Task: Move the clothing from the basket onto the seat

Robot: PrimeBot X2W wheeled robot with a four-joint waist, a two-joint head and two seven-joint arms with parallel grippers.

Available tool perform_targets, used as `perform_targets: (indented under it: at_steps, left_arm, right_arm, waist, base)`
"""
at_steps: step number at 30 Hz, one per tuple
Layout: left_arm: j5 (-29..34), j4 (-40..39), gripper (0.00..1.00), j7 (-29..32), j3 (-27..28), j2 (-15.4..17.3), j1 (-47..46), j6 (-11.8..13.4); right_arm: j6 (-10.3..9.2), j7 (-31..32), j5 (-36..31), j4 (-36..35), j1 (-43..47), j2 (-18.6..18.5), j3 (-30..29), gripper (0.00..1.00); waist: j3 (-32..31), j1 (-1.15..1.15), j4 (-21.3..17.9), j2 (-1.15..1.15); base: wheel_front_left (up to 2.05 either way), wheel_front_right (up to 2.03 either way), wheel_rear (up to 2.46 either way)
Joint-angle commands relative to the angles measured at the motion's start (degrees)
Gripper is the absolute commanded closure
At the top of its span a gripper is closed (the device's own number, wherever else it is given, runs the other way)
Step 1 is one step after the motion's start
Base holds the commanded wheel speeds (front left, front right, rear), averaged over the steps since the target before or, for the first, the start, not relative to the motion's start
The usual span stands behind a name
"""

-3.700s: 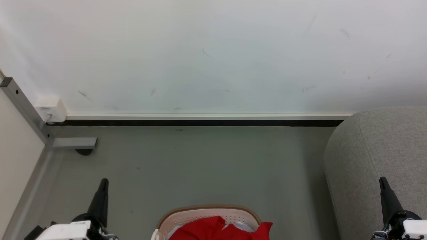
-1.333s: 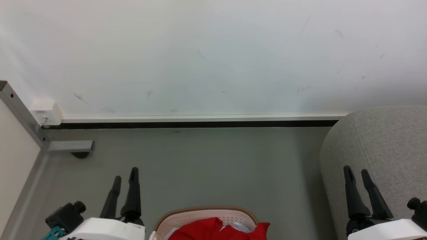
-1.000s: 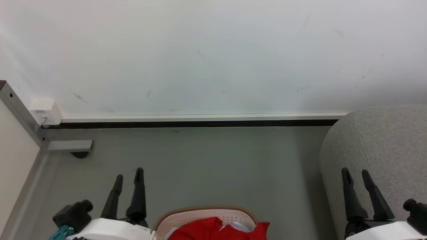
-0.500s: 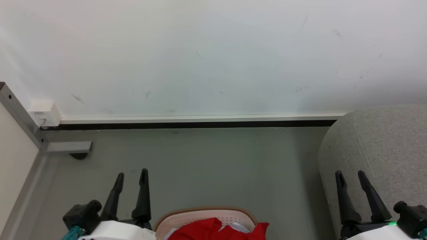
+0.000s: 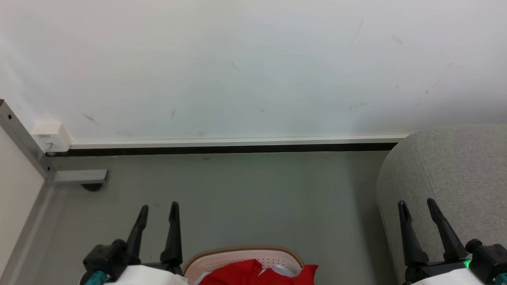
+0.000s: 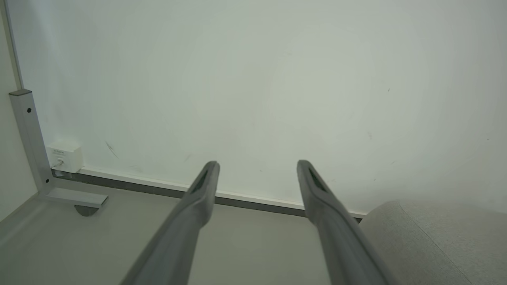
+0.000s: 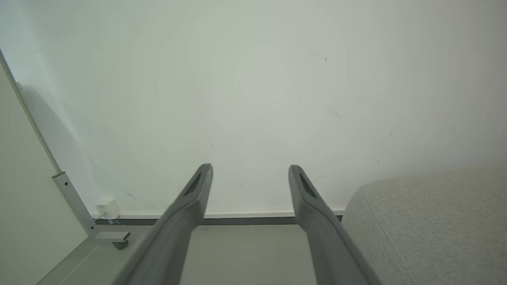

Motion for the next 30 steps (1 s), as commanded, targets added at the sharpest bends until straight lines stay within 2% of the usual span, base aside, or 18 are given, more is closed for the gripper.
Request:
perform_targets:
  at_steps: [1,17,30]
  left_arm:
    - [1.8,-0.2,0.00,-0.7,-0.1,0.5,0.4,0.3]
    - [7.0,-1.5,0.00,-2.3,-1.0,0.5,0.9,0.7]
    - [7.4,-1.0,0.00,-3.0,-1.4,0.5,1.1,1.1]
  right_arm:
    - [-0.10,-0.6,-1.6,-0.1,0.4,-0.1,-0.2,0.00]
    - [-0.11,-2.3,-7.6,-0.6,0.2,0.1,0.1,0.00]
    - [-0.12,-2.9,-9.1,-0.5,0.3,0.5,-0.1,0.00]
  waist:
    - [0.0,0.00,-0.1,0.00]
    - [-0.1,0.00,-0.8,0.00]
    - [-0.4,0.00,-0.8,0.00]
  base:
    - [0.00,0.00,0.00]
    - [0.00,0.00,0.00]
    - [0.00,0.00,0.00]
